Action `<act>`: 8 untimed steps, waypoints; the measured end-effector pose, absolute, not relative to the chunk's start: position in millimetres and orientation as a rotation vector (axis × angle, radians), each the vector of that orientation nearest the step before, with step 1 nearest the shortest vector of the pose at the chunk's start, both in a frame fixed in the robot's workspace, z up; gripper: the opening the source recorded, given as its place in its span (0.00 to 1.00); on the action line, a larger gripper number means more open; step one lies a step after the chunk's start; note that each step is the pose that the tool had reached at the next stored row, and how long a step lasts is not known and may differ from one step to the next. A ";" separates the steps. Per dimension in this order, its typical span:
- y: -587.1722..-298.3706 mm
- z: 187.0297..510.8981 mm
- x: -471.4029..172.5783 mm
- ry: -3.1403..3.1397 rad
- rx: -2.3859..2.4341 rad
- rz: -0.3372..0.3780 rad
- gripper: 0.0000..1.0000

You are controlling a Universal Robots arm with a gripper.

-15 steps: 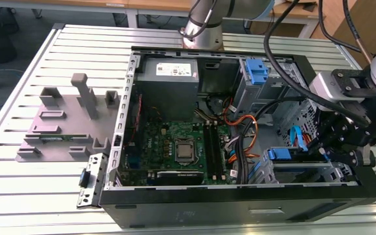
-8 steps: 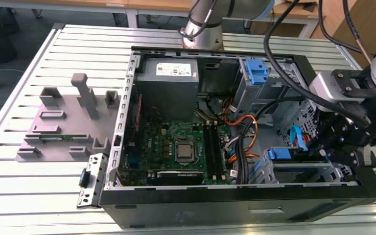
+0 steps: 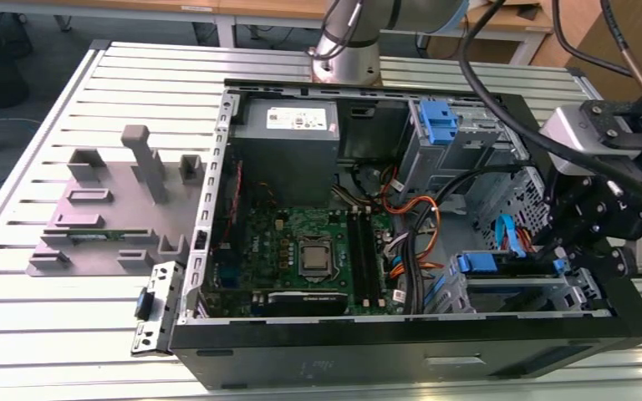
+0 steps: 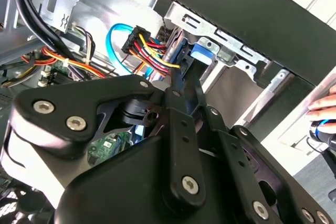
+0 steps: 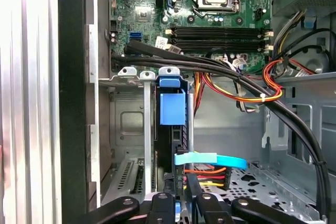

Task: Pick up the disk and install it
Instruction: 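Insert the second disk wire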

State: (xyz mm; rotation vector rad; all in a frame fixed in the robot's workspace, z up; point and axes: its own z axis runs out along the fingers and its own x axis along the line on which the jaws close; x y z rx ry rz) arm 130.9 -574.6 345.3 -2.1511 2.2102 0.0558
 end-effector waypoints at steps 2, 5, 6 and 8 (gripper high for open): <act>-574.6 346.8 130.9 2.210 -2.151 0.056 0.24; -574.6 346.8 130.9 2.210 -2.152 0.055 0.24; -574.5 346.9 130.9 2.211 -2.152 0.055 0.24; -574.5 346.9 131.0 2.214 -2.155 0.062 0.24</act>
